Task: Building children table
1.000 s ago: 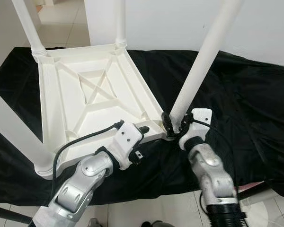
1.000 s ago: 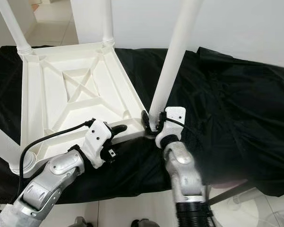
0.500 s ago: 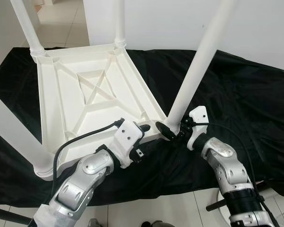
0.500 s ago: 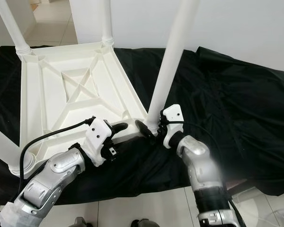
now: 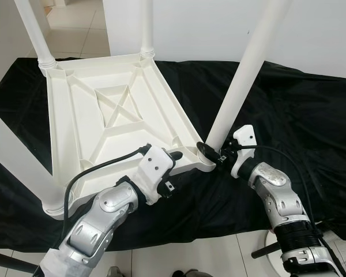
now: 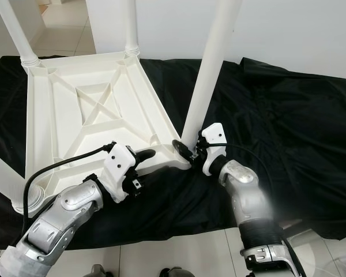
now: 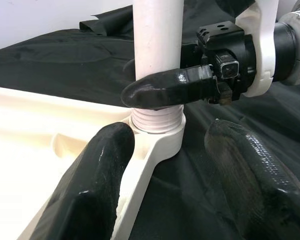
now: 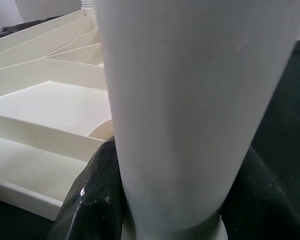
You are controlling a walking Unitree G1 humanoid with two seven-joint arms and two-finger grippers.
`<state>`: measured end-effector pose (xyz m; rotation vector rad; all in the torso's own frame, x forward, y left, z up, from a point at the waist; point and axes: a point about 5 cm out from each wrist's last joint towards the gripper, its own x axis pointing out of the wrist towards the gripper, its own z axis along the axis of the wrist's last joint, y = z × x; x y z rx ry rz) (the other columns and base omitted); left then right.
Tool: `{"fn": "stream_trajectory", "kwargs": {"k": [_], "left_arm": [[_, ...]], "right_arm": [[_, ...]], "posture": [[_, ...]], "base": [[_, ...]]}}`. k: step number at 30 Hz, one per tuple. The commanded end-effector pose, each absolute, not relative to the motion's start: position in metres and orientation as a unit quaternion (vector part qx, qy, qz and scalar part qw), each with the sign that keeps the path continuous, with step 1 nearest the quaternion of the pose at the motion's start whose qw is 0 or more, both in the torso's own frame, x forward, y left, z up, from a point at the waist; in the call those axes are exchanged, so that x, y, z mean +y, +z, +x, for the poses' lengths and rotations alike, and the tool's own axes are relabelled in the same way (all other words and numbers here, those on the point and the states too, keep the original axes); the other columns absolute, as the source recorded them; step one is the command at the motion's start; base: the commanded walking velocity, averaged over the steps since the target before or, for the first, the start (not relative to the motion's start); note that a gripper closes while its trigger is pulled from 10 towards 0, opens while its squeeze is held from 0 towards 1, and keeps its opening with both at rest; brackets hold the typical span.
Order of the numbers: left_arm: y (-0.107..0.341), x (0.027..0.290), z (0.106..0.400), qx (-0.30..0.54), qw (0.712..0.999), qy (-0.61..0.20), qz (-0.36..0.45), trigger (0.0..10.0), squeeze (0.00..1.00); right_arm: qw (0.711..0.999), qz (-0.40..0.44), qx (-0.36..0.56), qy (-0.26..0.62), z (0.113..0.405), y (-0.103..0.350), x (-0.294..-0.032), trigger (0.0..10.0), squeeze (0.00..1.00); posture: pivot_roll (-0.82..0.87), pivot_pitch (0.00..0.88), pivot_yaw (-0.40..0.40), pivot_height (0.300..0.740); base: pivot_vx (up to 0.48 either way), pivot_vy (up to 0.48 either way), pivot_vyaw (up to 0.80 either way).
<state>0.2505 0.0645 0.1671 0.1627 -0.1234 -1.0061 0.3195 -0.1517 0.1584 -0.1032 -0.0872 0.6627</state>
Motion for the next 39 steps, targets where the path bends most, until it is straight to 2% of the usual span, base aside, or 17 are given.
{"fn": "stream_trajectory", "kwargs": {"k": [1,8,10,11,14,15,18,23,24,31,33,35,36,37,39], "left_arm": [[0.166,0.062,0.248,-0.056,0.854,-0.51,0.084,10.0,0.0],[0.166,0.062,0.248,-0.056,0.853,-0.512,0.084,10.0,0.0],[0.166,0.062,0.247,-0.055,0.853,-0.512,0.084,10.0,0.0],[0.166,0.062,0.247,-0.055,0.853,-0.512,0.084,10.0,0.0],[0.165,0.061,0.247,-0.054,0.853,-0.513,0.083,10.0,0.0],[0.165,0.061,0.247,-0.054,0.853,-0.513,0.083,10.0,0.0],[0.165,0.059,0.246,-0.054,0.852,-0.515,0.081,10.0,0.0],[0.165,0.059,0.247,-0.055,0.852,-0.515,0.081,10.0,0.0],[0.165,0.059,0.247,-0.054,0.851,-0.516,0.08,10.0,0.0],[0.165,0.059,0.248,-0.055,0.851,-0.516,0.08,10.0,0.0],[0.165,0.059,0.247,-0.055,0.852,-0.515,0.079,10.0,0.0],[0.164,0.059,0.247,-0.055,0.852,-0.515,0.079,10.0,0.0],[0.164,0.059,0.248,-0.055,0.852,-0.515,0.08,10.0,0.0],[0.164,0.059,0.248,-0.055,0.852,-0.515,0.08,10.0,0.0],[0.165,0.059,0.248,-0.056,0.852,-0.514,0.08,10.0,0.0]], "right_arm": [[0.95,-0.038,-0.02,0.309,0.316,0.147,-0.153,10.0,0.0],[0.972,-0.017,-0.029,0.232,0.315,0.149,-0.15,10.0,0.0],[0.991,0.041,-0.026,0.124,0.312,0.149,-0.144,10.0,0.0],[0.991,0.041,-0.026,0.124,0.312,0.149,-0.144,10.0,0.0],[0.996,0.074,-0.027,0.044,0.304,0.149,-0.131,10.0,0.0],[0.996,0.074,-0.027,0.044,0.304,0.149,-0.131,10.0,0.0],[0.994,0.109,-0.022,0.008,0.298,0.149,-0.11,10.0,0.0],[0.992,0.119,-0.025,0.03,0.295,0.153,-0.097,10.0,0.0],[0.992,0.119,-0.032,0.034,0.295,0.156,-0.102,10.0,1.0],[0.994,0.1,-0.039,0.037,0.295,0.161,-0.12,10.0,1.0],[0.992,0.075,-0.04,0.088,0.297,0.163,-0.135,10.0,0.96],[0.992,0.07,-0.04,0.099,0.298,0.163,-0.138,10.0,0.96],[0.991,0.065,-0.038,0.113,0.298,0.163,-0.14,10.0,0.0],[0.991,0.065,-0.038,0.113,0.298,0.163,-0.14,10.0,0.0],[0.983,0.024,-0.043,0.177,0.302,0.164,-0.146,10.0,0.0]], "posture": [[-0.04,0.102,-0.04,0.74],[-0.05,0.105,-0.037,0.74],[-0.05,0.109,-0.038,0.74],[-0.05,0.109,-0.038,0.74],[-0.06,0.11,-0.04,0.74],[-0.06,0.11,-0.04,0.74],[-0.06,0.11,-0.04,0.74],[-0.06,0.11,-0.04,0.74],[-0.06,0.11,-0.039,0.74],[-0.07,0.109,-0.04,0.74],[-0.07,0.108,-0.043,0.74],[-0.07,0.108,-0.043,0.74],[-0.07,0.106,-0.044,0.74],[-0.07,0.106,-0.044,0.74],[-0.07,0.103,-0.043,0.74]], "base": [[0.0,0.0,0.0],[0.0,0.0,0.0],[0.0,0.0,0.0],[0.0,0.0,0.0],[0.0,0.0,0.0],[0.0,0.0,0.0],[0.0,0.0,0.0],[0.0,0.0,0.0],[0.0,0.0,0.0],[0.0,0.0,0.0],[0.0,0.0,0.0],[0.0,0.0,0.0],[0.0,0.0,0.0],[0.0,0.0,0.0],[0.0,0.0,0.0]]}}
